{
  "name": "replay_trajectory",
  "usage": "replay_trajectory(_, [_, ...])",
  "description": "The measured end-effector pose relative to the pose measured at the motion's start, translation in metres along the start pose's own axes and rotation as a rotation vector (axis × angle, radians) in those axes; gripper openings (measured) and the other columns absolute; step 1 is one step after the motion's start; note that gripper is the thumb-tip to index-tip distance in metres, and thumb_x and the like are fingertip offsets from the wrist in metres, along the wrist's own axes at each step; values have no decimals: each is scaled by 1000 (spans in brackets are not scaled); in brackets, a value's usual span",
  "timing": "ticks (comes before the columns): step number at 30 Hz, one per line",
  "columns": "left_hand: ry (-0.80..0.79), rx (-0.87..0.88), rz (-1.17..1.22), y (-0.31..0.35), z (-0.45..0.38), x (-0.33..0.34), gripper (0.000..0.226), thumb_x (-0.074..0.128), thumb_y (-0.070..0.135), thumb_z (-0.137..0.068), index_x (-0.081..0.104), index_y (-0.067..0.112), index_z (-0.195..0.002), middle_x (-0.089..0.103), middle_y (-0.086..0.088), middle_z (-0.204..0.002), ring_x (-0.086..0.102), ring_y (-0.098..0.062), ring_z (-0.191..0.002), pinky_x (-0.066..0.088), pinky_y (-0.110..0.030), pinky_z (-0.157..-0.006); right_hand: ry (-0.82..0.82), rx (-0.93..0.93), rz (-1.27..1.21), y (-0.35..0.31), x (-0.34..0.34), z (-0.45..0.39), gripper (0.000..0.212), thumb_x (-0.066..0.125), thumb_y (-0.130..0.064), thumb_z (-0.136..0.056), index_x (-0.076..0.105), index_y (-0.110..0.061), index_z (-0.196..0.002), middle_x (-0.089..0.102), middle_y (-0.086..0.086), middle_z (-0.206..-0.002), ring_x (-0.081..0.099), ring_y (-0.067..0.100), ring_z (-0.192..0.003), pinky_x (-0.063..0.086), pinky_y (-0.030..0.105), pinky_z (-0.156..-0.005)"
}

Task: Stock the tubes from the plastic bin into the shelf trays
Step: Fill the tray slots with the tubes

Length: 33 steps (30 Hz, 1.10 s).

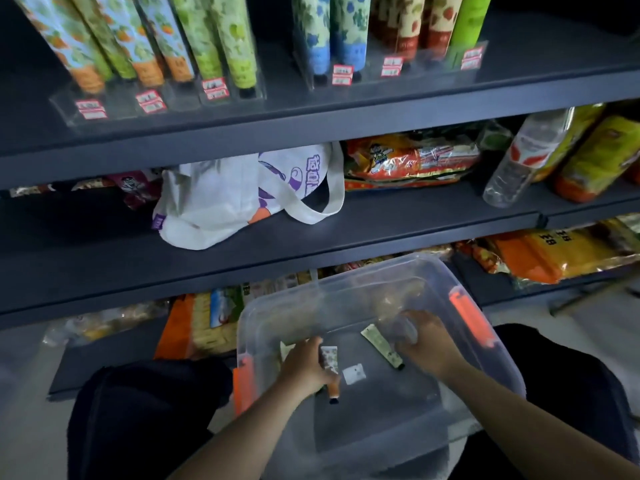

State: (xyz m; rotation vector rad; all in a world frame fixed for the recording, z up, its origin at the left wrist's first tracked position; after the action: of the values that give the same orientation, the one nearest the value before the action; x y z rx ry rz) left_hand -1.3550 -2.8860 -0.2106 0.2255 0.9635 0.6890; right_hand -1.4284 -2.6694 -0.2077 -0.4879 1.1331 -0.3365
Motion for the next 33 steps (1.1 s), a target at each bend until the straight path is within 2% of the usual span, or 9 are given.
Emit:
replay_trajectory(2, [-29, -54, 32, -11, -19, 17, 56, 77, 33, -62, 51, 20, -110, 55, -5, -120, 55, -21, -104, 46, -31, -87, -63, 78, -22, 10, 13, -9, 56, 72, -28, -72, 54, -21, -124, 57, 4, -120, 56, 24, -110, 46, 31, -93])
replay_trajectory(8, [-31, -132, 196, -18, -58, 46, 42, 71, 15, -74, 50, 16, -111, 53, 3, -95, 53, -11, -87, 38, -22, -67, -210, 131, 78, 39, 53, -37, 59, 55, -47, -73, 52, -25, -128, 57, 3, -125, 54, 22, -112, 42, 29, -94])
replay_trajectory(14, [-32, -215, 159, -24, -81, 79, 74, 72, 16, -76, 34, 17, -140, 48, -9, -130, 50, -27, -118, 44, -30, -89, -188, 136, 164, 45, 79, -55, 54, 56, -33, -83, 47, -28, -136, 53, -1, -134, 45, 18, -126, 29, 23, -103])
replay_trajectory(18, [53, -215, 145, -25, -88, 93, 45, 54, 8, -81, 45, 22, -124, 61, -9, -108, 61, -32, -96, 48, -36, -73, -157, 270, 148, 47, 97, -64, 48, 59, -24, -82, 52, -24, -129, 54, 2, -129, 47, 20, -122, 30, 23, -97])
replay_trajectory(22, [31, -225, 72, -26, -94, 98, 40, 54, 9, -84, 46, 21, -121, 64, -7, -109, 61, -30, -99, 38, -27, -66, -150, 344, -18, 47, 109, -71, 37, 56, -11, -84, 56, -10, -120, 59, 12, -122, 54, 28, -114, 38, 30, -92])
replay_trajectory(25, [-2, -278, 111, -31, -97, 99, 38, 61, 11, -81, 54, 17, -118, 65, -6, -111, 61, -28, -103, 42, -26, -72, -158, 336, -183, 49, 98, -72, 23, 56, -6, -86, 62, -3, -108, 64, 15, -105, 58, 30, -99, 31, 20, -69])
replay_trajectory(28, [-13, -377, 233, -30, -98, 93, 10, 70, 10, -75, 62, 10, -81, 66, -9, -87, 62, -24, -87, 43, -27, -68, -194, 419, -431, 50, 83, -69, 16, 50, 2, -87, 63, 0, -97, 56, 16, -84, 55, 24, -68, 48, 25, -57])
replay_trajectory(29, [-8, -416, 310, -29, -98, 91, 17, 71, 7, -74, 56, 10, -67, 61, -8, -74, 59, -21, -79, 40, -26, -65, -217, 484, -531, 50, 80, -67, 20, 46, 6, -87, 63, 1, -96, 55, 15, -83, 53, 21, -62, 50, 22, -48])
replay_trajectory(33, [-33, -381, 586, -19, -93, 78, 29, 70, -5, -73, 50, 9, -58, 53, 2, -52, 51, -12, -52, 37, -16, -48, -256, 618, -786, 51, 69, -59, 29, 42, 10, -85, 62, -9, -78, 57, 13, -76, 56, 26, -69, 54, 44, -69])
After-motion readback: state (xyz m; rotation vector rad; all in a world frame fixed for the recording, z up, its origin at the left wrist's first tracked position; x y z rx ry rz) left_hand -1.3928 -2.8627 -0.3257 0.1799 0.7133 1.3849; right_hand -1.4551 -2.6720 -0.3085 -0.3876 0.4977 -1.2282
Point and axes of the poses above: each hand's wrist, its own z-axis away from the middle knuckle, its own x-axis out of the palm, y = z × x, the point moved 2 cm from there along -z, towards the middle knuckle
